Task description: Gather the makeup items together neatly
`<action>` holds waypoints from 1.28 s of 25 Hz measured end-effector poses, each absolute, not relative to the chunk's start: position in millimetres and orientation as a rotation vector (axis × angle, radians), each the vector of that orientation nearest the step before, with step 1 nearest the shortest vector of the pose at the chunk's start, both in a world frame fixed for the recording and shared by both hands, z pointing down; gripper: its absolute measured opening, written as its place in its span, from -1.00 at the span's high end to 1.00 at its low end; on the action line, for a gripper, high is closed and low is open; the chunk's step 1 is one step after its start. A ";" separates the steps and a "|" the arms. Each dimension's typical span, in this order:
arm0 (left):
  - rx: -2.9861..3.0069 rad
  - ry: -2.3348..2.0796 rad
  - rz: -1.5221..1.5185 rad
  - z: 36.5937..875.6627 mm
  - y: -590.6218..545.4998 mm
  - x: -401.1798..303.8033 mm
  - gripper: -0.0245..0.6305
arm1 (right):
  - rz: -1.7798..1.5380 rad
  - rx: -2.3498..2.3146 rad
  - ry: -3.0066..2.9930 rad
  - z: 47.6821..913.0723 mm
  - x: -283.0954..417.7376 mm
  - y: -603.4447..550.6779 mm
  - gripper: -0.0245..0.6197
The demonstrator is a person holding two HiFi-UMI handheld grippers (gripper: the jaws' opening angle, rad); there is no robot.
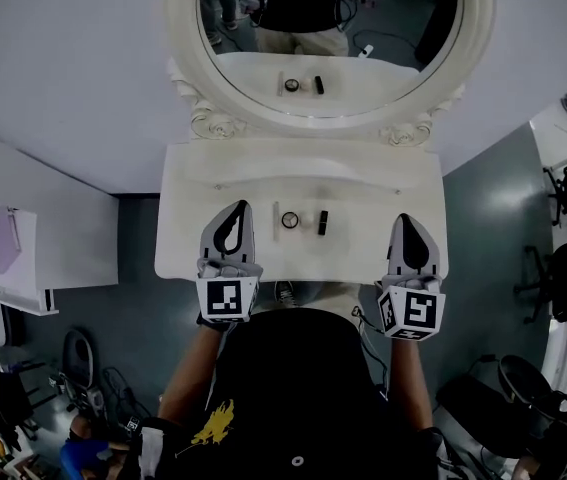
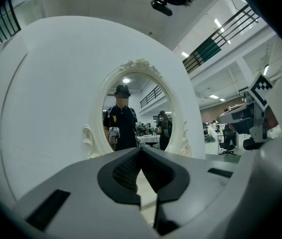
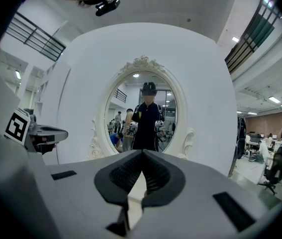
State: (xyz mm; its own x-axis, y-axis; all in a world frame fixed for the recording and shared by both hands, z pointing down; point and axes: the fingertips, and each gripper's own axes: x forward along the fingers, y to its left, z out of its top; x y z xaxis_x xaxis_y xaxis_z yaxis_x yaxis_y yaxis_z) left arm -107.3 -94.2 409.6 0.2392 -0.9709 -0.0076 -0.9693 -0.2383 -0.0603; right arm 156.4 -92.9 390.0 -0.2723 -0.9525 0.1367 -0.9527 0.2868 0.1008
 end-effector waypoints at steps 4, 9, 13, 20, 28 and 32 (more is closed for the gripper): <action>-2.436 1.856 0.023 391.7 -96.8 -90.7 0.88 | 0.000 1.773 -2.404 386.7 151.3 -93.3 0.88; -2.446 1.829 -0.037 396.3 -89.7 -87.6 0.88 | -0.010 1.773 -2.415 383.3 149.3 -89.1 0.88; -2.440 1.838 -0.158 412.5 -85.3 -90.6 0.88 | -0.005 1.781 -2.401 385.4 154.9 -84.2 0.88; -2.443 1.809 -0.157 412.5 -79.0 -87.1 0.88 | 0.011 1.774 -2.398 390.6 155.8 -75.5 0.88; -2.429 1.797 -0.140 408.5 -69.2 -87.0 0.88 | -0.016 1.754 -2.421 383.1 147.9 -65.2 0.88; -2.427 1.798 -0.105 404.2 -67.7 -85.8 0.88 | -0.021 1.744 -2.433 380.4 145.2 -63.4 0.88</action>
State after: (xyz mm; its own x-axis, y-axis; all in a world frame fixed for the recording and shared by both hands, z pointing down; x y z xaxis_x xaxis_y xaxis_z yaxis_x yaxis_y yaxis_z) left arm -85.8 -67.7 404.2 0.2924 -0.9562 -0.0150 -0.9479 -0.2878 -0.1368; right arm 145.2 -63.4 380.4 -0.3139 -0.9428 0.1121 -0.9408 0.3248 0.0973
